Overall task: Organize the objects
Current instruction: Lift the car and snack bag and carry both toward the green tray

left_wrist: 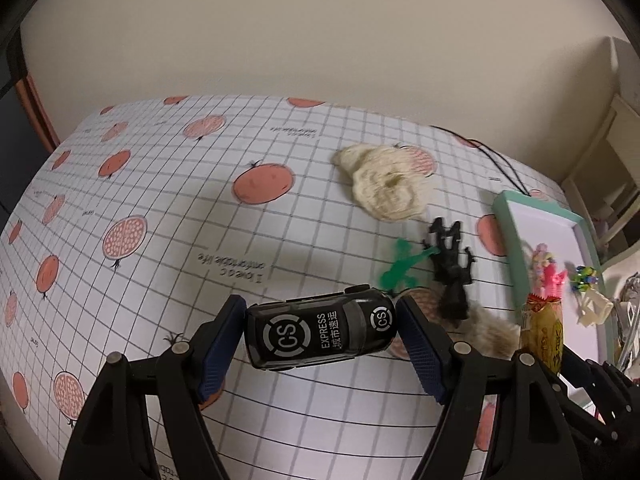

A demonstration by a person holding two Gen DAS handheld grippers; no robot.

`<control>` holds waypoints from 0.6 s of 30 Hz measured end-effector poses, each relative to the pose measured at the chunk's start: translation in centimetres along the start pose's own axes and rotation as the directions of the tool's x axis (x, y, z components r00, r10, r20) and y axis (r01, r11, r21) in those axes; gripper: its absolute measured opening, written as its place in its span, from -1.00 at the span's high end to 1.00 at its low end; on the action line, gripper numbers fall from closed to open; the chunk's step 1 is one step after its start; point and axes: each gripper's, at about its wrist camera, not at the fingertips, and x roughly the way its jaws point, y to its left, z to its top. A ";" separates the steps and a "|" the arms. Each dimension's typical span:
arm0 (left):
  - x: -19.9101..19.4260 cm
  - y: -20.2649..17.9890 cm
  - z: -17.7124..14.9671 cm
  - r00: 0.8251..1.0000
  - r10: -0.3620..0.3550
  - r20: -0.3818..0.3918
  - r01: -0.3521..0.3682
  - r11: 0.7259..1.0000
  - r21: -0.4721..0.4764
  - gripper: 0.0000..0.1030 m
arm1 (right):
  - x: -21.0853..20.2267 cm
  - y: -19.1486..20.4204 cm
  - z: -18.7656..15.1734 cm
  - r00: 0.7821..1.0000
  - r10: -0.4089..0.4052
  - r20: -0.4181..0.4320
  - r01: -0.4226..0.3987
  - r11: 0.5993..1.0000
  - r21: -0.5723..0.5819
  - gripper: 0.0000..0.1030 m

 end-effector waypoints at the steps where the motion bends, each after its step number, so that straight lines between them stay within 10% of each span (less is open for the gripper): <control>1: -0.2 -0.5 0.0 1.000 -0.004 0.005 0.004 1.000 0.008 -0.51 | 0.0 -0.4 0.0 1.000 -0.003 0.001 0.003 1.000 0.004 0.23; 18: -3.0 -7.0 -0.3 0.995 -0.092 0.050 0.086 0.992 0.095 -0.51 | -1.2 -8.7 -0.5 0.996 -0.084 -0.002 0.084 0.990 0.116 0.24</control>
